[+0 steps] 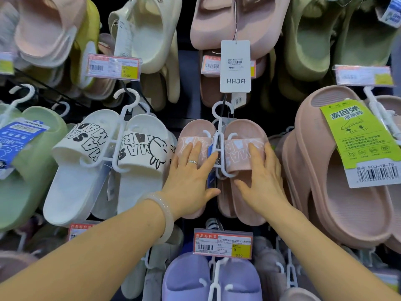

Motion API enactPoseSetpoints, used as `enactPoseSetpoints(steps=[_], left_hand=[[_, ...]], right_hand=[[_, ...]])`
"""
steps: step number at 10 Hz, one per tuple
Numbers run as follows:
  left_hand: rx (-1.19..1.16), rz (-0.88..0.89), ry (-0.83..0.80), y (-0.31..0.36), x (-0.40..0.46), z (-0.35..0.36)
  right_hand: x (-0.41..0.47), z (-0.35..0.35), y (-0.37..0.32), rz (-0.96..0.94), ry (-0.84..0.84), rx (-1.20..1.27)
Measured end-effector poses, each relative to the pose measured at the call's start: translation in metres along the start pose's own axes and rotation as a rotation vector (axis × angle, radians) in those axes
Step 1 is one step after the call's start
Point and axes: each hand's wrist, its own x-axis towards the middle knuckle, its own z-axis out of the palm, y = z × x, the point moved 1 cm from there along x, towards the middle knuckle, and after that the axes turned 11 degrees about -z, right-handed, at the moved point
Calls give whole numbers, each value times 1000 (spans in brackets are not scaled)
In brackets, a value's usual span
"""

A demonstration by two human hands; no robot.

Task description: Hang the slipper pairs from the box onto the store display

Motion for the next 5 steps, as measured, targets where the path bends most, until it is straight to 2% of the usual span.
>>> enactPoseSetpoints(steps=[3,5], left_hand=[[-66,6,61,-12,-15,-10],[-83,44,37,-21,-34,-25]], right_hand=[[-8,-3,-18,-34,39,-16],[-13,-12,-45,-23,33,13]])
